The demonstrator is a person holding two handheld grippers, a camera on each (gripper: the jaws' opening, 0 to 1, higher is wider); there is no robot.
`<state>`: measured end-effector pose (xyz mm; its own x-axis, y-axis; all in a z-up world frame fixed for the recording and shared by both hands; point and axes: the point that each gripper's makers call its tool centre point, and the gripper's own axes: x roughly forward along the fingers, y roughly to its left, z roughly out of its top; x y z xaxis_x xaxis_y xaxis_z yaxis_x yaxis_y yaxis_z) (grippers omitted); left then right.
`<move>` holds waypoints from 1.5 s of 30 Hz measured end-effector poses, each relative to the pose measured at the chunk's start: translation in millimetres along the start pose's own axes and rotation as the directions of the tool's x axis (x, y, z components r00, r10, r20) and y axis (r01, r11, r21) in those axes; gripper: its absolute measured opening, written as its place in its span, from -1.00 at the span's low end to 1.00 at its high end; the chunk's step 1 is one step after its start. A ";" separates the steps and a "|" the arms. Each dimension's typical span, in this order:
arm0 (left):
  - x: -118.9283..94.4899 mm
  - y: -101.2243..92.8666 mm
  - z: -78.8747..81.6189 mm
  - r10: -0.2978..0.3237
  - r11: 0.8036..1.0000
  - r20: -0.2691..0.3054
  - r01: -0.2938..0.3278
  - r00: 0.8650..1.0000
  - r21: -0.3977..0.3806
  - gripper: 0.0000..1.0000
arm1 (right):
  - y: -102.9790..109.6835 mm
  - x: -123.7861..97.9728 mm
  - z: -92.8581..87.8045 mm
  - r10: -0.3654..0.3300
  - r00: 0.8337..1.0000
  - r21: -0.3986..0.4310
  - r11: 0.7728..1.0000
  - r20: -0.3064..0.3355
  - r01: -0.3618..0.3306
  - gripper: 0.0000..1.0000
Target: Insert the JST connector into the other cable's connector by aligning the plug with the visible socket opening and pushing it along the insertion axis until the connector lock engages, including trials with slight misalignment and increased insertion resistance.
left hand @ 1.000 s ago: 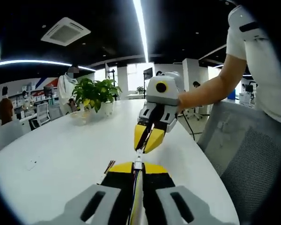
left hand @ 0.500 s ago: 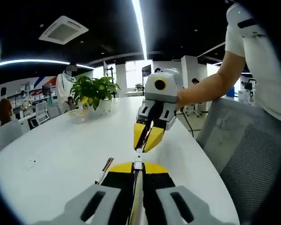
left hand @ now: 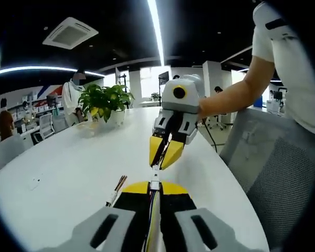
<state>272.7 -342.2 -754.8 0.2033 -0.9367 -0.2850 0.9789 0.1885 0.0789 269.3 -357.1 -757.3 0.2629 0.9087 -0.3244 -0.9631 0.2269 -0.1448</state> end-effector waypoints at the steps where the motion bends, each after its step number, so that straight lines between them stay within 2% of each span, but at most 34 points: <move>1: 0.1 -0.4 0.3 -0.002 1.000 0.001 0.002 1.000 0.000 -1.00 | 0.6 0.5 0.2 0.002 1.000 -0.001 1.000 0.000 -0.002 -0.96; 6: 2.3 -2.7 0.7 -0.006 1.000 -0.008 0.006 1.000 0.018 -1.00 | 3.4 5.1 1.3 0.012 1.000 -0.031 0.999 -0.018 -0.013 -0.96; 13: 0.6 0.0 5.2 0.002 1.000 0.018 -0.002 1.000 0.001 -1.00 | 1.1 5.2 4.6 0.004 1.000 0.004 1.000 0.006 -0.004 -0.96; 21: 1.2 0.4 5.0 0.003 1.000 0.015 -0.003 1.000 0.006 -1.00 | 0.6 5.8 4.6 -0.002 1.000 0.019 1.000 0.002 0.002 -0.96; 45: 7.6 -7.1 -6.1 -0.041 0.999 -0.022 0.041 0.999 0.009 -1.00 | 7.5 6.5 -7.6 0.023 0.999 0.055 0.998 -0.022 -0.022 -0.97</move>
<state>267.4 -348.9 -763.4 0.1637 -0.9370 -0.3086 0.9862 0.1475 0.0755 264.3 -352.2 -767.6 0.2418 0.9058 -0.3480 -0.9703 0.2259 -0.0862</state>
